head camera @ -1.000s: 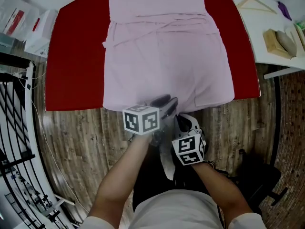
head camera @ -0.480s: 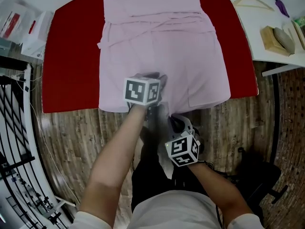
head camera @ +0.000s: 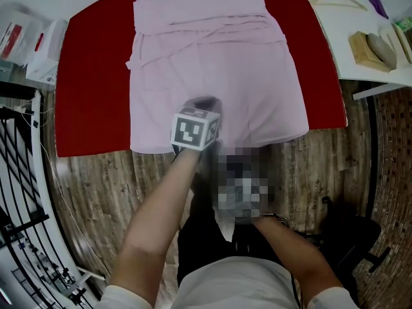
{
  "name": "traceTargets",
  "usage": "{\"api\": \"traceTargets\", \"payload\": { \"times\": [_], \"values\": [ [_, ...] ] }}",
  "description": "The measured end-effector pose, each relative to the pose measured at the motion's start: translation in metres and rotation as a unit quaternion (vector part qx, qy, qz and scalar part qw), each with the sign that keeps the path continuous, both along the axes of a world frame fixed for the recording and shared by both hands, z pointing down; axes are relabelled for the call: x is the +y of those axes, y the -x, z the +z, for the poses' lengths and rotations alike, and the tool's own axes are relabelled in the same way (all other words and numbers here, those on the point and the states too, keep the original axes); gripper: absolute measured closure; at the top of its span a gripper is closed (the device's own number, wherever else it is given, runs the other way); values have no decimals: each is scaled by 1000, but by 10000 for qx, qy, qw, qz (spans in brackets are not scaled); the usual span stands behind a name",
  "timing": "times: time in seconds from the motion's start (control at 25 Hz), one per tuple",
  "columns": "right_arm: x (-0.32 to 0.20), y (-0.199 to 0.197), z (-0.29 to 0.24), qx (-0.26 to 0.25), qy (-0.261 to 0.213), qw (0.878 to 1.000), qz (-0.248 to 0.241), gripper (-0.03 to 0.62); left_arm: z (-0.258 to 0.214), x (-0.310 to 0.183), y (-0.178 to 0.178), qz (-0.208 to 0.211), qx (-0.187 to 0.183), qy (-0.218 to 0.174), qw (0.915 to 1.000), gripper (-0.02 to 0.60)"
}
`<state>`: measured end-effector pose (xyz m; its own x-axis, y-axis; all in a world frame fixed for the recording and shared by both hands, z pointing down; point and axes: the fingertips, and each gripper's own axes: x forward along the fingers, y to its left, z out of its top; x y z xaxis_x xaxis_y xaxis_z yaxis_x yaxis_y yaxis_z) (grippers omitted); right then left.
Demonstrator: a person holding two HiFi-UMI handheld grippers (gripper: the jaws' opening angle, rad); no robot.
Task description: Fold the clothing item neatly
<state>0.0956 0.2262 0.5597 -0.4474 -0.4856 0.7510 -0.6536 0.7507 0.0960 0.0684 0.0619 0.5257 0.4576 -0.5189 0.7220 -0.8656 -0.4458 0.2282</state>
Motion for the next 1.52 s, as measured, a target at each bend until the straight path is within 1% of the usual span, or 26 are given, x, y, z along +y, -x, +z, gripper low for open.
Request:
{"api": "traceTargets", "payload": {
  "times": [0.12, 0.2, 0.24, 0.28, 0.48, 0.56, 0.64, 0.72, 0.8, 0.84, 0.88, 0.92, 0.96, 1.12, 1.2, 1.32, 1.4, 1.52],
  "values": [
    [0, -1, 1, 62, -65, 9999, -71, 574, 2, 0, -3, -29, 188, 264, 9995, 552],
    [0, 0, 2, 88, -84, 9999, -96, 574, 4, -1, -1, -118, 165, 353, 9992, 552],
    [0, 0, 2, 96, -90, 9999, -106, 574, 4, -2, 1, -168, 133, 348, 9992, 562],
    [0, 1, 2, 105, -97, 9998, -117, 574, 4, -3, 4, -220, 122, 313, 9992, 575],
    [-3, 1, 9, 132, -79, 9997, -182, 574, -11, -13, 17, -538, 247, -92, 9982, 578],
    [-6, 2, 14, 133, -17, 9997, -183, 574, -16, -15, 21, -604, 338, -160, 9975, 578],
    [-8, 2, 23, 169, 79, 9997, -168, 574, -14, -13, 20, -599, 466, -62, 9971, 577],
    [-10, 0, 32, 271, 162, 9993, -185, 574, -9, -10, 14, -500, 564, 89, 9971, 576],
    [-9, 0, 38, 362, 260, 9987, -267, 572, -9, -12, 11, -402, 631, 134, 9971, 572],
    [-8, 0, 39, 362, 313, 9984, -310, 571, -10, -14, 10, -376, 656, 135, 9970, 561],
    [-6, 0, 40, 325, 355, 9983, -336, 545, -11, -17, 10, -352, 677, 141, 9970, 540],
    [-4, 0, 41, 271, 389, 9983, -345, 487, -12, -19, 10, -322, 690, 153, 9970, 523],
    [-3, -1, 42, 227, 421, 9983, -344, 462, -12, -22, 10, -293, 689, 165, 9971, 511],
    [3, -2, 44, 217, 501, 9979, -361, 459, -13, -34, 8, -180, 600, 199, 9978, 505],
    [4, -3, 44, 237, 502, 9977, -382, 459, -8, -37, 5, -116, 511, 347, 9980, 505],
    [4, -5, 42, 245, 483, 9978, -376, 459, 1, -39, 3, -41, 238, 559, 9981, 507],
    [1, -9, 42, 233, 463, 9981, -341, 459, 1, -42, 5, -57, 144, 530, 9985, 567],
    [-1, -16, 42, 218, 471, 9983, -276, 459, -3, -46, 10, -152, 150, 431, 9988, 574]
  ]
}}
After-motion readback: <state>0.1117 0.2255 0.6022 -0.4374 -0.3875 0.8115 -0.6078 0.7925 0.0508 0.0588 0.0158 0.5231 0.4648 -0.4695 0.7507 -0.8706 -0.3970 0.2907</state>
